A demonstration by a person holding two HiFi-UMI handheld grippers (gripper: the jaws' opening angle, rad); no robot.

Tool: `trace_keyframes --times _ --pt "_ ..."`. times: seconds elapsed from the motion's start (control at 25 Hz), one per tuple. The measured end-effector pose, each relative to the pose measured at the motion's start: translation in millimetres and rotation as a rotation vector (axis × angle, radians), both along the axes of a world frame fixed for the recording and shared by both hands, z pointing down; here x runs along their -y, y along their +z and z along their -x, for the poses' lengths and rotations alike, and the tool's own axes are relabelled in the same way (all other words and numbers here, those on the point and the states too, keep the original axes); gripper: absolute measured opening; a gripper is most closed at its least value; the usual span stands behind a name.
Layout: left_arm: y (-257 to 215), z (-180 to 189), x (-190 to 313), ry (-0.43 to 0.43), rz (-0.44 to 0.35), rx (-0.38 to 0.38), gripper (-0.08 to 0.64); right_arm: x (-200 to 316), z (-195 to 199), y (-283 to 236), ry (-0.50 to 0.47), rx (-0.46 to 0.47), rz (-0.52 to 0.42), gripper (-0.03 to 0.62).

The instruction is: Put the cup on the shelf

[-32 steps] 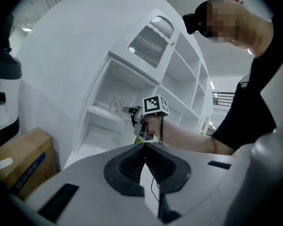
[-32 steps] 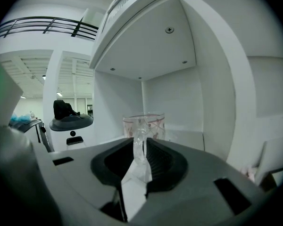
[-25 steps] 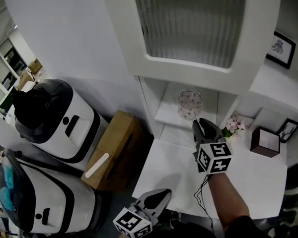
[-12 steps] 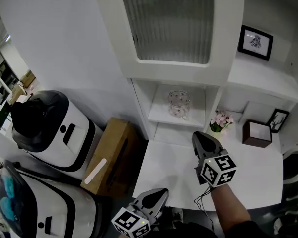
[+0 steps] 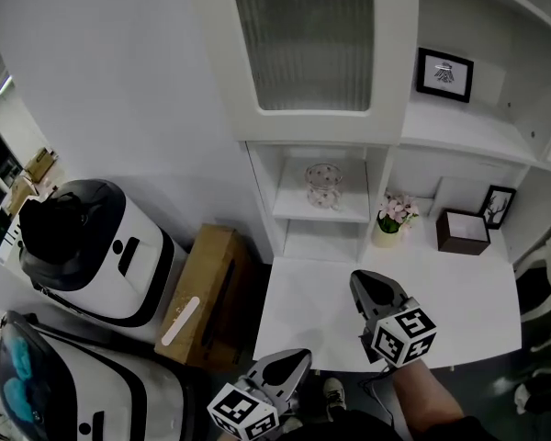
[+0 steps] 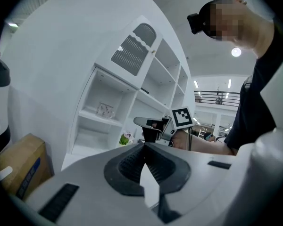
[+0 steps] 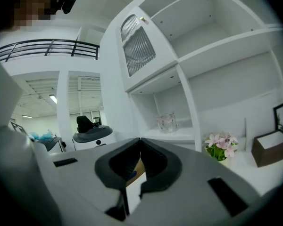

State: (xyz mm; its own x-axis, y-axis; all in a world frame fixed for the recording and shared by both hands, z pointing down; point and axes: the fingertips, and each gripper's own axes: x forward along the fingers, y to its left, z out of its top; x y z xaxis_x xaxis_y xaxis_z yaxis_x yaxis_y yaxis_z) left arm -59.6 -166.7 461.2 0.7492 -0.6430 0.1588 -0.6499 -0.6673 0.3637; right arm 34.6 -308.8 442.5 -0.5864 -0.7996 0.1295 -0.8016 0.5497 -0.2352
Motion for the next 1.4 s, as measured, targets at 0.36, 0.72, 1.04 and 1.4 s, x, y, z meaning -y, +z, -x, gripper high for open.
trace_keyframes --times 0.36,0.72,1.04,1.4 --pt "-2 17 -42 0.043 -0.015 -0.009 0.005 -65 14 -6 0.023 -0.004 -0.011 0.005" --pt "-5 23 -86 0.108 -0.019 -0.008 0.005 -131 17 -8 0.064 -0.031 -0.017 0.005" --pt "0 29 -122 0.143 -0.020 -0.027 0.005 -190 25 -1 0.097 -0.030 0.002 0.005" --pt "2 34 -157 0.187 -0.011 -0.026 0.005 -249 44 7 0.119 -0.029 0.023 0.005"
